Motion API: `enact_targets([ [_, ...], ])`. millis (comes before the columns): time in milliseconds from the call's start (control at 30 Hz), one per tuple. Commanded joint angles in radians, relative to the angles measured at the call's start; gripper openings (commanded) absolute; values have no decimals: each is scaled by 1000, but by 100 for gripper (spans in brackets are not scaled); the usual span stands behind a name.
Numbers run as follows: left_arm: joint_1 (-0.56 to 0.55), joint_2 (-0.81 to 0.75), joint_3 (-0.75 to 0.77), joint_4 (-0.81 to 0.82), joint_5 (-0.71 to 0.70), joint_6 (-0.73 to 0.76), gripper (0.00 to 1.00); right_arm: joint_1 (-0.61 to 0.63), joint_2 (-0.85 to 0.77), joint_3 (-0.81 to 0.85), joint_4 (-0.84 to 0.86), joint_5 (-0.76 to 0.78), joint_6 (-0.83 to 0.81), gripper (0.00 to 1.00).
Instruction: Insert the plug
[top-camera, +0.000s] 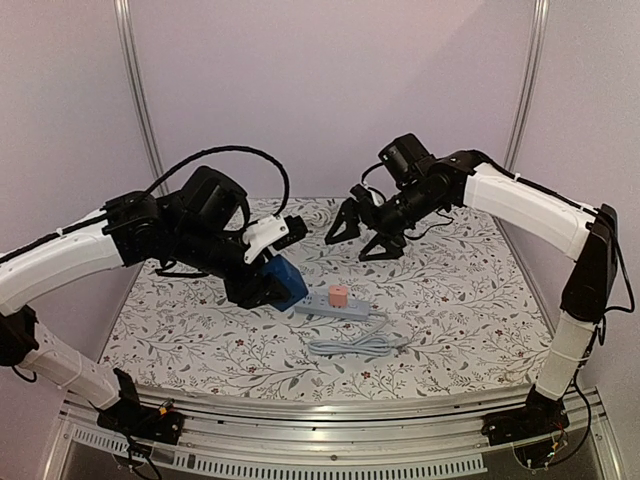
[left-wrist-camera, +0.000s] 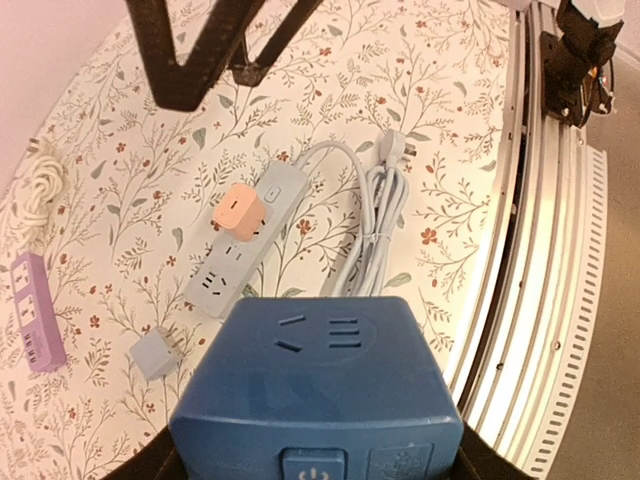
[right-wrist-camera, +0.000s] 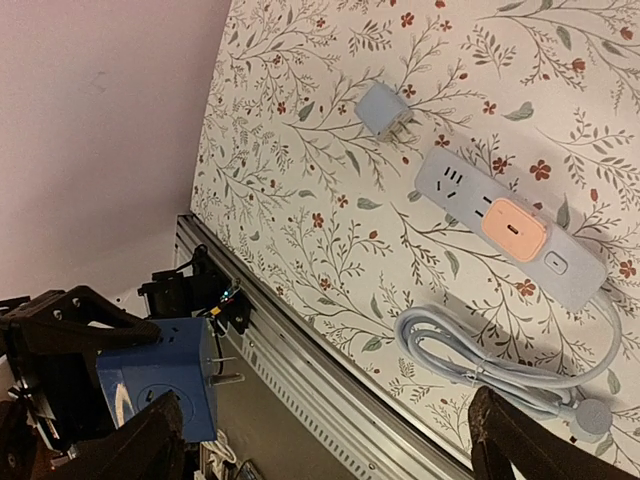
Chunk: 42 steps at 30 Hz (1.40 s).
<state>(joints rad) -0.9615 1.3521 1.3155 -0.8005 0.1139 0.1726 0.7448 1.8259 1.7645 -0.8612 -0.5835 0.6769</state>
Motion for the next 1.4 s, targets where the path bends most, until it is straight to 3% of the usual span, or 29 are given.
enact_targets([
  [0, 4, -60, -42, 9, -26, -71, 0, -21, -50, -22, -4, 132, 7, 99],
  [267, 4, -164, -129, 22, -69, -162, 0, -77, -10, 6, 40, 261, 23, 98],
  [467, 4, -230, -176, 18, -108, -246, 0, -91, 153, 134, 39, 253, 9, 91],
  [700, 4, -311, -233, -2, -140, -338, 0, -91, 330, 205, 24, 169, -4, 80],
  [900, 4, -368, -263, -20, -178, -436, 0, -83, 447, 205, 26, 99, -7, 60],
  [1367, 4, -307, -249, -54, -178, -471, 0, -18, 567, 204, 17, 70, -33, 46],
])
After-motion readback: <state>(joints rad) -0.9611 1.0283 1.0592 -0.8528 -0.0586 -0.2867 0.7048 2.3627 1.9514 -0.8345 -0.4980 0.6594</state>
